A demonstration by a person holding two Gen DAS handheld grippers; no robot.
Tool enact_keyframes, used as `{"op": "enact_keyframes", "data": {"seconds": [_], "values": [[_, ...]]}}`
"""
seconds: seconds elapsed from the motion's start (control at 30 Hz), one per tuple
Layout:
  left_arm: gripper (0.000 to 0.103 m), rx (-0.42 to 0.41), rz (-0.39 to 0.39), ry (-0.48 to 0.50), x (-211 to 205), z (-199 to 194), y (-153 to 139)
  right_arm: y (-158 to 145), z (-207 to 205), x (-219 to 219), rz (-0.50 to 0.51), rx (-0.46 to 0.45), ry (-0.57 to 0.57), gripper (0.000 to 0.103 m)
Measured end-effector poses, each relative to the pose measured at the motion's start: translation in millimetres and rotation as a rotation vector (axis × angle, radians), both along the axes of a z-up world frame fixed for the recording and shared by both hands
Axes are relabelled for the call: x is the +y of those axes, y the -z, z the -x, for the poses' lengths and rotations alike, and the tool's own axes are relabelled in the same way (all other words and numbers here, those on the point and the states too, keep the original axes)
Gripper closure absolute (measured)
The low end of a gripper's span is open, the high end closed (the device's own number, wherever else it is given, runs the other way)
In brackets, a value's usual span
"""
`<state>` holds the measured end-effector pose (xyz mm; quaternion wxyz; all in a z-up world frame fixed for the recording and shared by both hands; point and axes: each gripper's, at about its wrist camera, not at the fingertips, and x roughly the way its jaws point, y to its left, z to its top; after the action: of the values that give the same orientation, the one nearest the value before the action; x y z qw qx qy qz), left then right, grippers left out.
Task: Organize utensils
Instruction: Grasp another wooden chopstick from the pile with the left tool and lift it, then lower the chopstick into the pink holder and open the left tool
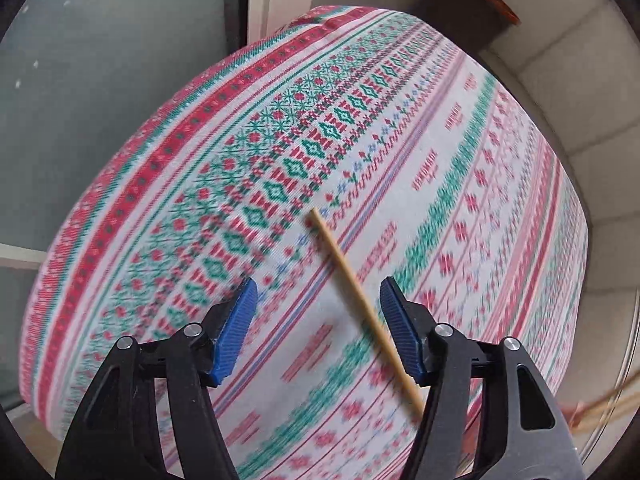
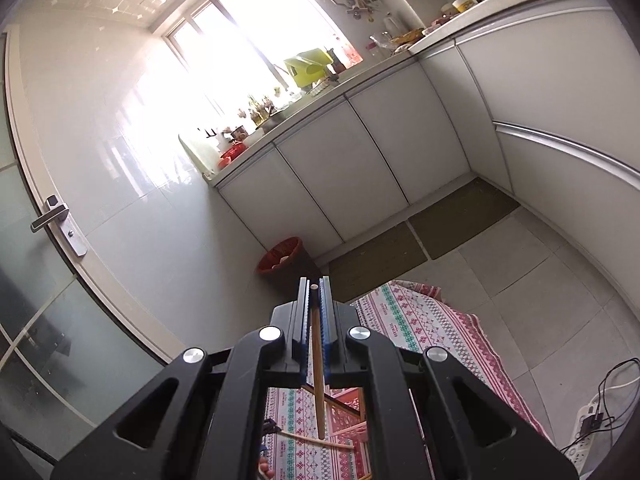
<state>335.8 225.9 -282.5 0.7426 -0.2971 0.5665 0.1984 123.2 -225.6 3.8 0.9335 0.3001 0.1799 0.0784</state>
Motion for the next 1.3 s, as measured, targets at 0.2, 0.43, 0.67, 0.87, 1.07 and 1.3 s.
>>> {"op": "enact_keyframes", "data": {"seconds": [0.2,0.43,0.67,0.87,1.07,1.3], "values": [[0.047,0.03,-0.242,0.14,-36.2,-27.7,4.0,7.9,-9.6,-3.8,0.0,0.035,0.008,0.098],[0.098,-0.047,-0.174,0.344,-57.2,-18.8,-6.7,11.8,-11.7,-1.9,0.011,0.06,0.0,0.098],[0.098,-0.275,-0.096,0.514,-44.4,62.9,-81.8,9.5,-5.1,-3.6,0.003,0.07,-0.029,0.098],[0.098,-0.464,-0.157,0.593,-69.8,108.5,-167.3,0.0,4.2,2.4,0.008,0.04,-0.026,0.098],[0.098,-0.64,-0.218,0.584,-86.3,122.4,-235.0,-3.7,6.5,6.2,0.009,0.011,0.009,0.098],[0.098,-0.82,-0.179,0.589,-118.1,126.1,-286.7,-4.5,1.5,10.0,0.017,-0.014,0.052,0.098]]}}
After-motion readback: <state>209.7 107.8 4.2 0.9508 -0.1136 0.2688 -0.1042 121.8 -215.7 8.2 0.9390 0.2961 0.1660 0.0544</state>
